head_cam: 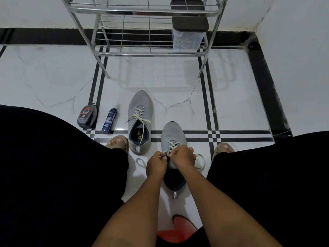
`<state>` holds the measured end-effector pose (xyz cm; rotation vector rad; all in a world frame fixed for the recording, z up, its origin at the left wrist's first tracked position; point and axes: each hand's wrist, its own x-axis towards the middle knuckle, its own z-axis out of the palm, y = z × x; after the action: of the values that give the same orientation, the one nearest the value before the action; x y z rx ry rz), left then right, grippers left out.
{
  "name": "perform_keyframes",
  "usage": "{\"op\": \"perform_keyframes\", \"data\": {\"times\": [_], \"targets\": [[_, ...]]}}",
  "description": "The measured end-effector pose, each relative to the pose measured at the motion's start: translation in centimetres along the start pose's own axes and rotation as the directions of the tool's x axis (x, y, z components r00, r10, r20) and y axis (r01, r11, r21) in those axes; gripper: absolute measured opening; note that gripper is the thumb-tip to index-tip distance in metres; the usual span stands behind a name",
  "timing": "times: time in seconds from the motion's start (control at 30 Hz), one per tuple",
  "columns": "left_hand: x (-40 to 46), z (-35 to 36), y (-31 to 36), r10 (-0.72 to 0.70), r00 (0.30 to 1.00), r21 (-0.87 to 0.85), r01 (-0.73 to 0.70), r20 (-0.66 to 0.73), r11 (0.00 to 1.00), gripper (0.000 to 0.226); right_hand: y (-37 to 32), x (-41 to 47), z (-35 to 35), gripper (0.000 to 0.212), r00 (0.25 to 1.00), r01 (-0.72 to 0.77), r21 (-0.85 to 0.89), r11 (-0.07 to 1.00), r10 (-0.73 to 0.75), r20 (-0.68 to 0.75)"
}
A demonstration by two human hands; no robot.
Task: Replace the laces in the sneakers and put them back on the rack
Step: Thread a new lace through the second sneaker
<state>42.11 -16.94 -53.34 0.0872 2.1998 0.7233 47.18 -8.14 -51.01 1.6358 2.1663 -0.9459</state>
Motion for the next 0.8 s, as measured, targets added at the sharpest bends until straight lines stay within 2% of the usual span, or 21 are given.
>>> {"op": "perform_keyframes", "data": {"times": [0.1, 0.2, 0.23, 0.3, 0.33, 0.37, 0.4, 0.47, 0.53, 0.6, 0.63, 0.67, 0.7, 0.77, 0.8], "targets": [[0.4, 0.0, 0.1, -0.073, 0.997, -0.125, 0.073, 0.008, 0.989, 0.026, 0.1, 0.0, 0.4, 0.018, 1.000, 0.016, 0.000, 1.000, -0.016, 0.005], [1.1, 0.4, -0.5, -0.065, 0.996, -0.220, 0.078, 0.067, 0.972, 0.014, 0.2, 0.0, 0.7, 0.016, 0.997, 0.072, -0.061, 0.996, -0.070, 0.026], [1.4, 0.6, -0.8, -0.051, 0.995, -0.227, 0.069, 0.083, 0.972, 0.014, 0.5, 0.0, 0.6, 0.017, 0.994, 0.113, -0.112, 0.987, -0.111, 0.019], [1.8, 0.8, -0.8, -0.043, 0.996, -0.212, 0.059, 0.081, 0.975, 0.015, 0.8, -0.5, 0.5, 0.032, 0.966, 0.242, -0.318, 0.917, -0.258, -0.009], [1.6, 0.9, -0.4, -0.043, 0.997, -0.187, 0.056, 0.070, 0.981, 0.013, 1.1, -1.0, 0.3, 0.039, 0.955, 0.246, -0.374, 0.894, -0.289, -0.064], [1.6, 0.9, -0.2, -0.047, 0.998, -0.143, 0.053, 0.043, 0.988, 0.011, 1.6, -1.2, 0.2, 0.040, 0.966, 0.166, -0.386, 0.907, -0.229, -0.122], [1.5, 0.9, -0.1, -0.058, 0.998, -0.103, 0.059, 0.013, 0.993, 0.009, 2.2, -1.1, 0.0, 0.036, 0.985, 0.038, -0.351, 0.936, -0.095, -0.147], [1.0, 0.6, 0.4, -0.082, 0.994, -0.152, 0.070, -0.076, 0.986, 0.011, 3.6, -0.9, -0.4, 0.031, 0.984, -0.176, -0.263, 0.949, 0.173, -0.036], [0.7, -0.4, 1.6, -0.189, 0.967, -0.438, 0.098, -0.170, 0.894, 0.017, 4.4, -1.1, -0.6, 0.037, 0.936, -0.248, -0.227, 0.942, 0.293, 0.194], [0.8, -2.7, 4.3, -0.268, 0.938, -0.734, 0.024, -0.218, 0.679, 0.019, 4.6, -1.3, -0.5, 0.040, 0.911, -0.269, -0.225, 0.936, 0.323, 0.255], [0.6, -4.2, 5.8, -0.254, 0.931, -0.811, -0.070, -0.263, 0.581, 0.018, 4.6, -1.3, -0.4, 0.040, 0.914, -0.268, -0.210, 0.940, 0.317, 0.253], [0.5, -5.8, 7.4, -0.210, 0.922, -0.826, -0.170, -0.326, 0.538, 0.017, 4.4, -1.2, -0.5, 0.038, 0.919, -0.263, -0.193, 0.945, 0.307, 0.247], [0.2, -7.3, 9.0, -0.144, 0.908, -0.798, -0.259, -0.393, 0.545, 0.016, 4.3, -1.1, -0.6, 0.037, 0.926, -0.263, -0.163, 0.951, 0.296, 0.236], [-0.7, -9.8, 11.3, 0.031, 0.892, -0.669, -0.362, -0.451, 0.649, 0.017, 3.9, -0.6, -1.0, 0.033, 0.946, -0.231, -0.104, 0.967, 0.248, 0.211], [-0.8, -10.2, 11.9, 0.131, 0.903, -0.570, -0.364, -0.409, 0.737, 0.021, 3.6, -0.3, -1.3, 0.030, 0.958, -0.197, -0.081, 0.977, 0.209, 0.196]]}}
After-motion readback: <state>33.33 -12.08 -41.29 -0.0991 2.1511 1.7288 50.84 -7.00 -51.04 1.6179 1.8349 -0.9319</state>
